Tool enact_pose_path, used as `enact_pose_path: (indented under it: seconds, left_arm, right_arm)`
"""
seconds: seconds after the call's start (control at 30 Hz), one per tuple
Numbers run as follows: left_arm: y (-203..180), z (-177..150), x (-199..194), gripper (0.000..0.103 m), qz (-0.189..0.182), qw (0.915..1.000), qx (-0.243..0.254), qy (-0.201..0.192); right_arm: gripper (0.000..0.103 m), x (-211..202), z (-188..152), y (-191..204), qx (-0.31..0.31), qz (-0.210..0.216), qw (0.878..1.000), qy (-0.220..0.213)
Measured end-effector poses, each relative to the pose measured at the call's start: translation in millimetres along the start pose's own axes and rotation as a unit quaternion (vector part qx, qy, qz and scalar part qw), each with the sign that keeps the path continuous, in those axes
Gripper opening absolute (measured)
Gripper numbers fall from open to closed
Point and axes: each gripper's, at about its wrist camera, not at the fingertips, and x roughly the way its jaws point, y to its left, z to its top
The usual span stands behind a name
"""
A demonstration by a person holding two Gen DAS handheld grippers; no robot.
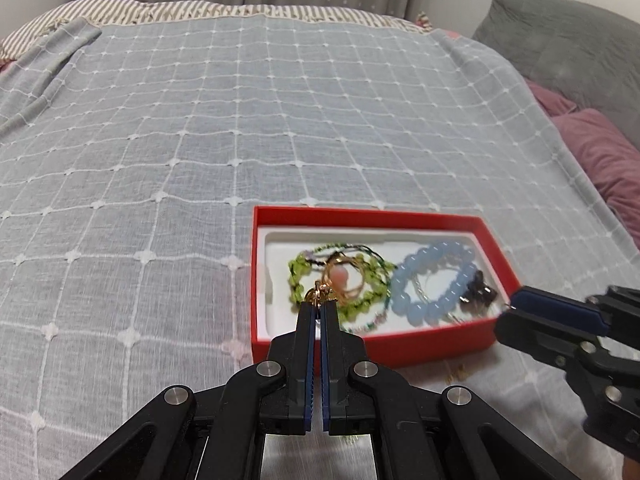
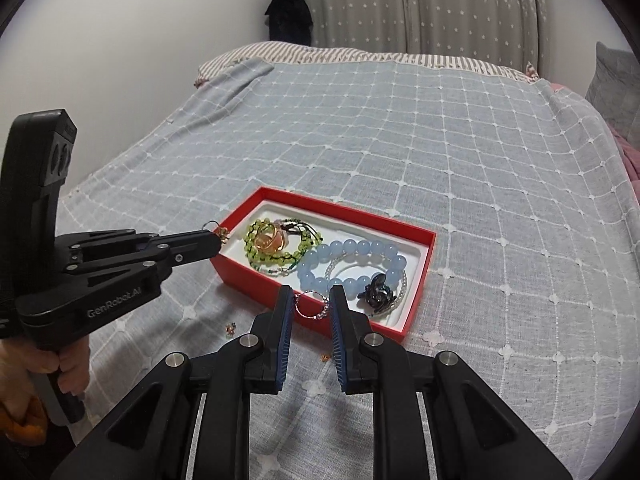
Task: Organize jewelry
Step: 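Lower the earring and ring into the red box and open both tools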
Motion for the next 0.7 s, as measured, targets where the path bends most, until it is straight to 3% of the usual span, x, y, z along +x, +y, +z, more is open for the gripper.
enact_pose_path:
  seconds: [0.3,0.43,0.7]
  left_arm:
    - [0,2,17,0.000,0.018,0.9998,0.004,0.008]
    - [-2,3,11,0.015,0.022,0.9997,0.007,0.006]
    - [-7,-3,-8,0.021,0.026,0.9992,0.031,-0.004]
  right_arm:
    - [0.019,11,5,-9,0.014,-0.008,1.000,0.006]
    - [0.019,16,7,-15,0.021,-0.012,1.000,0.008]
    - [0.019,33,17,-19,0.019,-0.029,0.999,0.010]
